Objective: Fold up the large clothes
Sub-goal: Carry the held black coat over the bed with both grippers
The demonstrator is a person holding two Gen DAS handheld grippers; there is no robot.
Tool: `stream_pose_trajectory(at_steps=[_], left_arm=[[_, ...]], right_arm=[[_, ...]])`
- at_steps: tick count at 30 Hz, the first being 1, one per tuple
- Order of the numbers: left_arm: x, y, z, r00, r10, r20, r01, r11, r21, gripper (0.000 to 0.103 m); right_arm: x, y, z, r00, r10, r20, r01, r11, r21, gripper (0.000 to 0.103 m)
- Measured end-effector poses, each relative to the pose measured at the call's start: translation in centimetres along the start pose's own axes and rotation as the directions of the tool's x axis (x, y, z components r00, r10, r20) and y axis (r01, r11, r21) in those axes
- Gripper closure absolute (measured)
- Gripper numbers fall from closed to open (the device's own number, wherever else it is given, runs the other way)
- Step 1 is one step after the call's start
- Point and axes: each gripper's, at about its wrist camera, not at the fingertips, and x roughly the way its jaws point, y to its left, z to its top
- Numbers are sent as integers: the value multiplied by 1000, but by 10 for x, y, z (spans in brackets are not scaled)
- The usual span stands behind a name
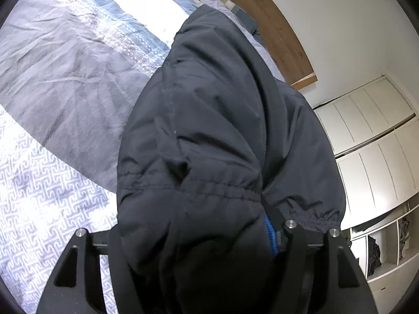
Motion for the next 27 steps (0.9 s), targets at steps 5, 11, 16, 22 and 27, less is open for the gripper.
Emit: stream_pose_trajectory(at_steps=[5, 11, 16, 22, 27], left_arm=[[-2, 6, -4, 1000, 15, -2, -15, 1000, -18, 35], [-2, 0, -8, 996, 83, 13, -83, 997, -6, 33], [-1, -1, -15, 993, 112, 37, -112, 994, -5, 32], [1, 2, -20, 992, 114, 50, -114, 993, -10, 27], [2, 11, -27, 993, 101, 63, -99, 995, -34, 22]], right_arm=[[2, -4, -6, 1000, -16, 8, 15, 1000, 23, 19], [0, -9, -12, 999, -16, 33, 15, 1000, 22, 17], [0, -13, -16, 998, -21, 62, 21, 1000, -2, 13], [3, -19, -18, 998, -8, 65, 8, 1000, -12, 11], [0, -21, -18, 997, -13, 74, 14, 1000, -22, 11]])
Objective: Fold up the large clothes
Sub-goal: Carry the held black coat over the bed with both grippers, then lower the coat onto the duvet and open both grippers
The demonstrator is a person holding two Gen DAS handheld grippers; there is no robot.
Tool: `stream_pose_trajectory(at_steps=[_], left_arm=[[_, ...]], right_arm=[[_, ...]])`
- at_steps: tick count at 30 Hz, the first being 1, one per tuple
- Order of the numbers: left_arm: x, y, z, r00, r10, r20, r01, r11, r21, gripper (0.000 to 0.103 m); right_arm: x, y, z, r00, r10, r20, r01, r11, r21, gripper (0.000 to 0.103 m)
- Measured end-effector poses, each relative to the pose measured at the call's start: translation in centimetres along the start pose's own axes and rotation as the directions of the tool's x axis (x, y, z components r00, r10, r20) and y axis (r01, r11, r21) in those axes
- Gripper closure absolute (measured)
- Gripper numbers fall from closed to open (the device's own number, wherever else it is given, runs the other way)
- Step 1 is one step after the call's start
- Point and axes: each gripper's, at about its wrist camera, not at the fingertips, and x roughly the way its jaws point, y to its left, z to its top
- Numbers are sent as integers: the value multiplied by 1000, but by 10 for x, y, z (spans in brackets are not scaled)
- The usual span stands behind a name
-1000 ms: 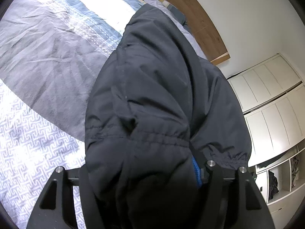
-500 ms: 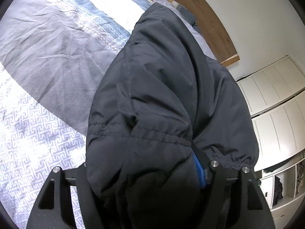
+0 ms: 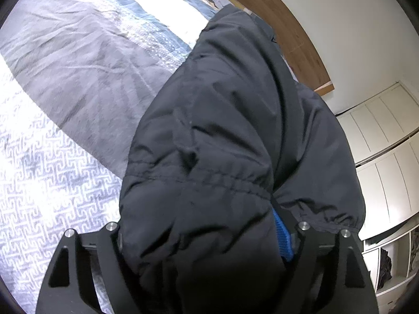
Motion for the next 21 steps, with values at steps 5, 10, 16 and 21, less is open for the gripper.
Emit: stream_pose_trajectory(at_steps=[5, 10, 16, 21], left_arm=[[-5, 13, -10, 1000, -19, 17, 19, 1000, -12, 21], [-14, 26, -19, 998, -45, 35, 46, 998, -37, 21], [-28, 38, -30, 996, -58, 63, 62, 995, -73, 21], [-49, 55, -52, 988, -82, 132, 99, 987, -125, 21]], right_arm=[[-2, 3, -1, 1000, -9, 18, 9, 1000, -13, 8], [-3, 0, -3, 999, -12, 32, 12, 1000, -1, 2], [0, -7, -6, 1000, 15, 27, -16, 999, 32, 0], [-3, -21, -12, 997, 64, 53, -68, 995, 79, 0]])
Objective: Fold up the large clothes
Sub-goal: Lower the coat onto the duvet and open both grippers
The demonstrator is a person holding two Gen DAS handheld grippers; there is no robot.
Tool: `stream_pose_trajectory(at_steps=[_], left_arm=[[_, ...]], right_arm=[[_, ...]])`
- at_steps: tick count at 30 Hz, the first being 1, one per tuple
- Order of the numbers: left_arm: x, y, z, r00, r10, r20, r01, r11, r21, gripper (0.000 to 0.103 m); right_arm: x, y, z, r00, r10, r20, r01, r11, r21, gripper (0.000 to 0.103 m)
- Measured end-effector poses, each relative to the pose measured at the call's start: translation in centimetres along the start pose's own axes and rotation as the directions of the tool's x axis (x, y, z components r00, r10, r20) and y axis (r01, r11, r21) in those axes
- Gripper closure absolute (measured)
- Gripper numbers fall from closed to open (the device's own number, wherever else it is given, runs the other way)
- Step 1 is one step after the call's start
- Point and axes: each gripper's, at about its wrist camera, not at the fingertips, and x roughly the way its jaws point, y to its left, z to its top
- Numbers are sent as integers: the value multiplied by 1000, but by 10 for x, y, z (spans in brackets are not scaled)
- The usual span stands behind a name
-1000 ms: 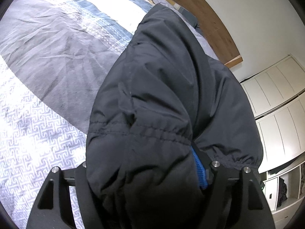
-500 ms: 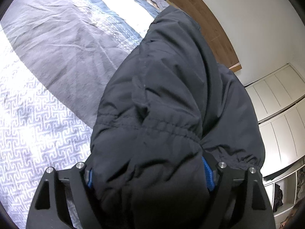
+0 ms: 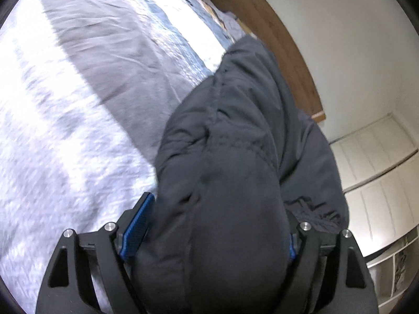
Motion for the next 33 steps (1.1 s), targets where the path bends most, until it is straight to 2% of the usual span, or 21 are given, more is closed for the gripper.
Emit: stream_pose_trajectory(at_steps=[6, 10, 17, 19, 23, 26, 31, 33], left_arm=[[-31, 10, -16, 998, -11, 61, 11, 1000, 4, 21], [-53, 20, -33, 988, -23, 155, 28, 999, -28, 21], [-86, 23, -72, 968, 31, 250, -25, 999, -28, 21], [-96, 23, -84, 960, 69, 272, -64, 998, -26, 21], [-107, 10, -104, 942, 159, 297, -178, 983, 37, 21], [-123, 8, -122, 929, 193, 316, -220, 974, 51, 21], [-144, -1, -151, 904, 270, 331, -324, 938, 119, 21], [-142, -9, -166, 896, 309, 318, -376, 910, 177, 21]], right_arm=[[-22, -14, -2, 997, 17, 71, -19, 999, 29, 0], [-42, -29, -6, 992, 20, 124, -33, 994, 102, 0], [-78, -44, -43, 982, -44, 185, 11, 985, 174, 0], [-89, -47, -52, 974, -86, 209, 46, 981, 189, 0], [-104, -42, -75, 958, -180, 224, 137, 971, 198, 0], [-113, -36, -93, 940, -261, 221, 222, 957, 187, 0], [-118, -17, -119, 916, -342, 210, 321, 939, 126, 0], [-121, -8, -130, 913, -351, 210, 335, 936, 110, 0]])
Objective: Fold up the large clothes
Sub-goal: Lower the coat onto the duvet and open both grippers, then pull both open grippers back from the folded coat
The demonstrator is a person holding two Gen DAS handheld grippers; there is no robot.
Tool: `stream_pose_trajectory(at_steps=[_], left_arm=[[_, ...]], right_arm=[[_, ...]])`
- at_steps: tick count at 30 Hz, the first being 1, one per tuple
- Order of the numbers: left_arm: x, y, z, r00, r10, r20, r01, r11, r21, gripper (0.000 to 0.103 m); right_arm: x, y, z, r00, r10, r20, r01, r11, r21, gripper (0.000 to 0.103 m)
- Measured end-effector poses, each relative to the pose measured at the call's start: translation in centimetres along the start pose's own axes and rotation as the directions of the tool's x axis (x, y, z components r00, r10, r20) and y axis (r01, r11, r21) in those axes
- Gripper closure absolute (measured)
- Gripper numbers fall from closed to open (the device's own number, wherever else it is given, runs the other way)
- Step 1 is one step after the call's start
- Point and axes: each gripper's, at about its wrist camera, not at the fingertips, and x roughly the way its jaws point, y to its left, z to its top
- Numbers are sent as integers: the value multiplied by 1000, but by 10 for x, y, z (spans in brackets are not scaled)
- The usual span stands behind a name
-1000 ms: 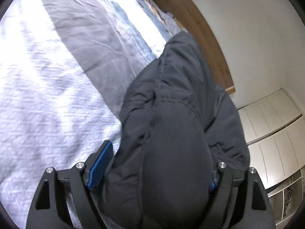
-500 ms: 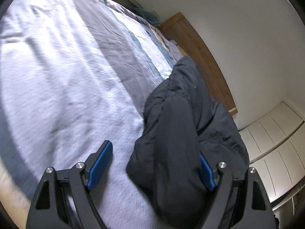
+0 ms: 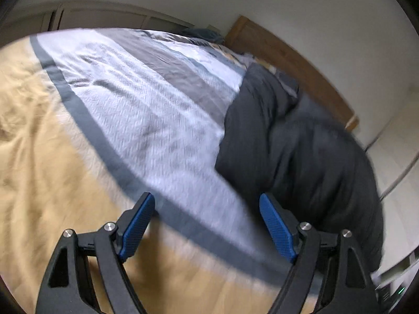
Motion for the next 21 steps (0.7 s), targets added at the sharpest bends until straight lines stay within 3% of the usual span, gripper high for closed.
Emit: stream_pose_trajectory(at_steps=[8, 12, 21], left_arm=[[-20, -52, -52, 999, 17, -33, -8, 973, 230, 21], [-25, -79, -69, 999, -4, -43, 16, 955, 296, 21], [-25, -112, -97, 998, 26, -65, 1, 921, 390, 21]], right_arm=[[-17, 33, -36, 1000, -8, -22, 5, 993, -117, 0], [-17, 53, -51, 999, -19, -42, 11, 982, -187, 0], [-30, 85, -79, 999, -30, -45, 14, 946, -324, 0]])
